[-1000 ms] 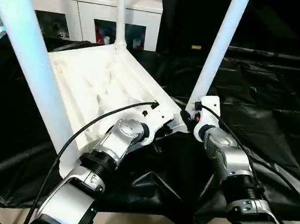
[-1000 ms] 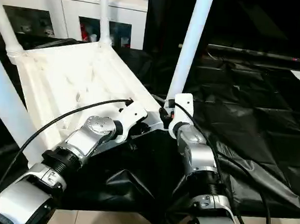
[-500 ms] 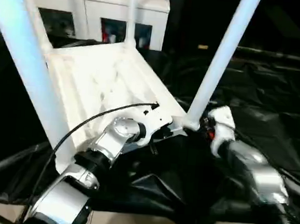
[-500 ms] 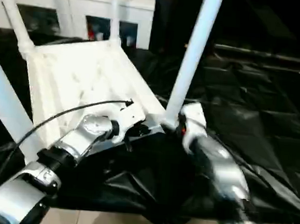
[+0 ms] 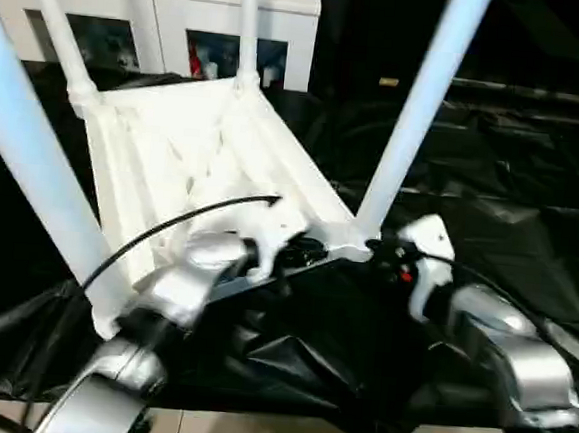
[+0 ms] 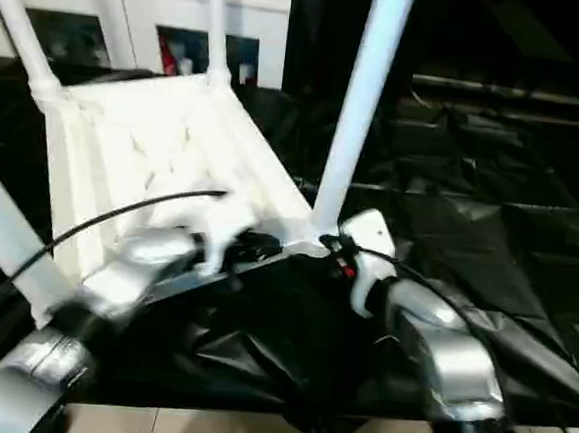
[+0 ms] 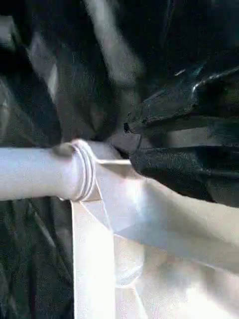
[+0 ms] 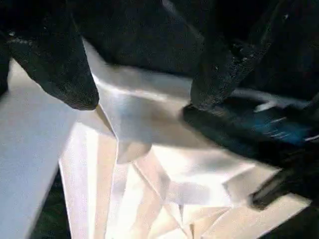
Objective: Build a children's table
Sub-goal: Rotate leg to tighten
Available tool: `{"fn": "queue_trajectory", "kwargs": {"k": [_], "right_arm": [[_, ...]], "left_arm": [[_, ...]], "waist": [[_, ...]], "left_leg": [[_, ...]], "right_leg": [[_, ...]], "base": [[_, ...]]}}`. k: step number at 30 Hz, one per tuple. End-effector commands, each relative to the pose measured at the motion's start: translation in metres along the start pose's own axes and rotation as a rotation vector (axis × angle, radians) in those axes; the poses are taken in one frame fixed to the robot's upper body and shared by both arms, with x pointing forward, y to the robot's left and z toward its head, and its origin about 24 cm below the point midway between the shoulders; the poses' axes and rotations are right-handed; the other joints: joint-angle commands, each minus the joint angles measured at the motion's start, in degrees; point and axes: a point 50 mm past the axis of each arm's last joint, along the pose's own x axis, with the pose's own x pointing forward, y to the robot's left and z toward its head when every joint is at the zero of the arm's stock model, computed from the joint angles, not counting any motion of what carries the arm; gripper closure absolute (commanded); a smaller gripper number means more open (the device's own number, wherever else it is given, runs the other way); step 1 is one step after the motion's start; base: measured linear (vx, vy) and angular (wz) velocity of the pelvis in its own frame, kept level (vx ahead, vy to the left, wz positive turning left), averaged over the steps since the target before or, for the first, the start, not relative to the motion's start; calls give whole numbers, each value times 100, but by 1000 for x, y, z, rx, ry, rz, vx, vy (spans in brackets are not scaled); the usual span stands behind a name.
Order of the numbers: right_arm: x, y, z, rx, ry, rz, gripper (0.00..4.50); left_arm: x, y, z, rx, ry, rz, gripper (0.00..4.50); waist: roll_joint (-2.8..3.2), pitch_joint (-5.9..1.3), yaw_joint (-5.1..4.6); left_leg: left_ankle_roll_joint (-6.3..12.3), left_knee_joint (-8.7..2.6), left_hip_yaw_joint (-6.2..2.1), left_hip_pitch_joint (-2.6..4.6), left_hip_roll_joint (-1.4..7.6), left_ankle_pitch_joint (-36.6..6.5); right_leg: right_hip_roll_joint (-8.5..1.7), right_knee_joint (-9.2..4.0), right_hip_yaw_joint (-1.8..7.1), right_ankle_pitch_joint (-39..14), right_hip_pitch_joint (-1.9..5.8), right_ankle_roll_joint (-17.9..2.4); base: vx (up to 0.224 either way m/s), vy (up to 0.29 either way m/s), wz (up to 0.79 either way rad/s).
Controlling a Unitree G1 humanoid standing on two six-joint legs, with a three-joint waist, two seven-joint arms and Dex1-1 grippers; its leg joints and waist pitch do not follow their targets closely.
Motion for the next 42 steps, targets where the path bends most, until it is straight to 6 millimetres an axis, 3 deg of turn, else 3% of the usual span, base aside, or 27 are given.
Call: {"fn": "queue_trajectory", "kwargs": {"k": [1, 4, 5, 6, 8, 10, 11, 13, 15, 16, 17, 19, 24, 27, 33, 37, 39, 42], "right_arm": [[5, -5, 2, -6, 3, -18, 119], [12, -6, 6, -5, 1, -1, 119], [13, -6, 7, -7, 1, 7, 119], [15, -7, 9, -15, 3, 17, 119], [18, -9, 10, -23, 8, 23, 119], [23, -14, 12, -40, 20, 27, 119], [25, -18, 13, -46, 22, 21, 119], [32, -29, 17, -58, 27, -28, 119], [38, -42, 22, -61, 33, -97, 119], [38, -42, 22, -61, 33, -97, 119], [39, -45, 23, -62, 35, -114, 119], [44, -55, 27, -70, 41, -181, 119], [50, -73, 36, -50, 24, -320, 119], [52, -83, 38, -27, 3, -412, 119], [57, -76, 34, -34, 2, -326, 119], [58, -67, 25, -62, -2, -248, 119], [56, -66, 22, -54, -7, -243, 119], [46, -62, 3, -19, 1, -234, 86]], "left_arm": [[-11, -9, 4, -34, -24, -19, 345], [-26, -20, 2, -66, -35, -21, 318], [-28, -23, 1, -72, -37, -25, 306], [-35, -30, 1, -85, -37, -37, 304], [-40, -38, 2, -105, -39, -58, 285], [-50, -56, 3, -145, -34, -126, 264], [-54, -64, 3, -168, -26, -157, 260], [-64, -76, -1, -219, 6, -207, 238], [-73, -81, -6, -256, 26, -215, 226], [-73, -81, -6, -256, 26, -215, 214], [-75, -81, -7, -263, 29, -212, 207], [-85, -77, -11, -289, 52, -184, 192], [-111, -76, -19, -327, 150, -163, 154], [-132, -78, -25, -356, 218, -154, 129], [-180, -56, -35, -353, 329, 29, 85], [-201, -38, -20, -301, 268, 121, 68], [-202, -33, -12, -279, 209, 144, 40], [-184, -25, 15, -228, -23, 120, 24]], "waist": [[-31, -357, 10], [19, -337, 17], [-26, -292, 19], [-12, -273, 32], [-10, -273, 18], [-67, -223, -3], [-55, -232, -17], [-38, -205, -54], [-52, -178, -87], [-59, -161, -107], [-38, -171, -77], [-50, -171, -89], [-51, -181, -148], [-20, -175, -147], [-15, -164, -169], [-22, -204, -178], [-23, -220, -167], [0, -245, -117]], "left_leg": [[138, -320, 79, 78, 19, -1149], [63, -335, 79, 101, 28, -1325], [30, -364, 75, 69, 24, -1469], [-9, -371, 75, 97, 31, -1636], [-58, -382, 64, 86, 27, -1673], [-80, -394, 60, 63, 27, -1778], [-90, -394, 52, 62, 29, -1774], [-138, -378, 69, 81, 19, -1813], [-165, -381, 73, 81, -6, -1844], [-177, -379, 81, 84, -19, -1835], [-181, -358, 93, 132, -9, -1829], [-205, -370, 81, 97, -17, -1723], [-207, -352, 80, 89, -38, -1664], [-199, -324, 102, 108, -28, -1617], [-149, -335, 91, 91, -44, -1721], [-93, -322, 88, 92, -29, -1585], [-91, -310, 98, 103, -36, -1472], [-124, -291, 107, 140, -29, -1434]], "right_leg": [[-127, -303, 123, -493, 300, -1266], [-129, -318, 128, -790, 280, -1213], [-134, -336, 127, -1039, 282, -1135], [-138, -369, 136, -1300, 249, -1046], [-131, -367, 131, -1377, 261, -975], [-139, -364, 132, -1567, 241, -918], [-144, -354, 132, -1594, 251, -918], [-111, -352, 139, -1550, 202, -944], [-85, -362, 134, -1635, 187, -929], [-63, -373, 135, -1636, 186, -902], [-63, -379, 152, -1544, 160, -881], [-60, -343, 136, -1374, 195, -919], [-54, -290, 125, -1218, 202, -1004], [-45, -275, 137, -1089, 185, -1038], [-18, -286, 122, -1115, 211, -970], [-44, -263, 130, -986, 233, -1102], [-38, -237, 135, -804, 245, -1174], [-43, -214, 141, -603, 239, -1285]], "base": [[0, 0, 0], [0, 0, 0], [0, 0, 0], [0, 0, 0], [0, 0, 0], [0, 0, 0], [0, 0, 0], [0, 0, 0], [0, 0, 0], [0, 0, 0], [0, 0, 0], [0, 0, 0], [0, 0, 0], [0, 0, 0], [0, 0, 0], [0, 0, 0], [0, 0, 0], [0, 0, 0]]}}
